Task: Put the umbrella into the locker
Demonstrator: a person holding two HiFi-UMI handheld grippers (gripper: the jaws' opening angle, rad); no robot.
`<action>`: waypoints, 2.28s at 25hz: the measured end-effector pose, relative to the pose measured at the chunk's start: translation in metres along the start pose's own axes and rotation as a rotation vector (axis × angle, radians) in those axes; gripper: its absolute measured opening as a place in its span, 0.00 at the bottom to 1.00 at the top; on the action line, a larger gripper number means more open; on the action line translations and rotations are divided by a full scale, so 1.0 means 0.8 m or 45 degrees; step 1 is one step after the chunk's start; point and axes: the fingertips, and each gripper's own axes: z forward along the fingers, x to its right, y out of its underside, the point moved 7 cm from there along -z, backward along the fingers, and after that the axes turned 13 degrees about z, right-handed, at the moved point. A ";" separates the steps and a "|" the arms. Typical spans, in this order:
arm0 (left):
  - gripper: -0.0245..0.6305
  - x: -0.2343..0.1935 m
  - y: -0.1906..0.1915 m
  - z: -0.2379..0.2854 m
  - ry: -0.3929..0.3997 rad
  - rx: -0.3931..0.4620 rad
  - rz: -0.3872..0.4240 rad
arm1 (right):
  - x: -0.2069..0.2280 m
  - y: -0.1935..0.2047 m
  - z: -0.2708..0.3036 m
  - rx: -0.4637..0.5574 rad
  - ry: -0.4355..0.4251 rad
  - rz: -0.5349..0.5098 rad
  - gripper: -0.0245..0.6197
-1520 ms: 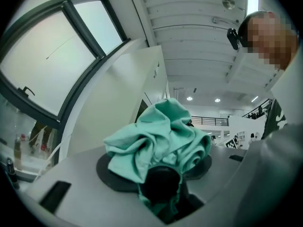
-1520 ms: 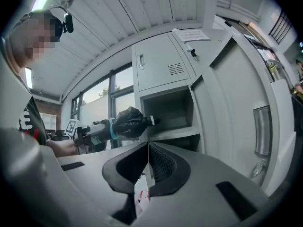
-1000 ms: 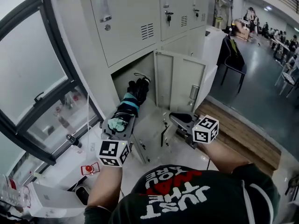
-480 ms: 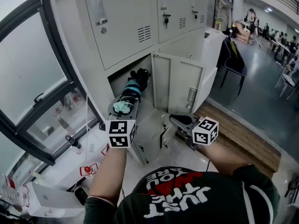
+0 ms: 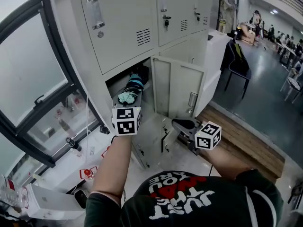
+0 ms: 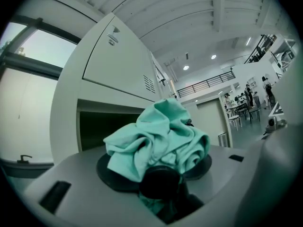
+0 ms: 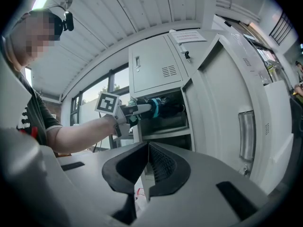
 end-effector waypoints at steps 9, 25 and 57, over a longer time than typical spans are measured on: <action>0.37 -0.013 0.025 0.059 -0.089 -0.106 -0.027 | 0.004 -0.003 0.004 -0.029 -0.046 -0.014 0.09; 0.37 -0.045 0.067 0.136 -0.234 -0.305 -0.098 | 0.032 -0.003 0.001 -0.070 -0.047 0.004 0.09; 0.40 -0.086 0.128 0.256 -0.306 -0.606 0.108 | 0.048 -0.009 0.023 -0.094 -0.019 0.014 0.09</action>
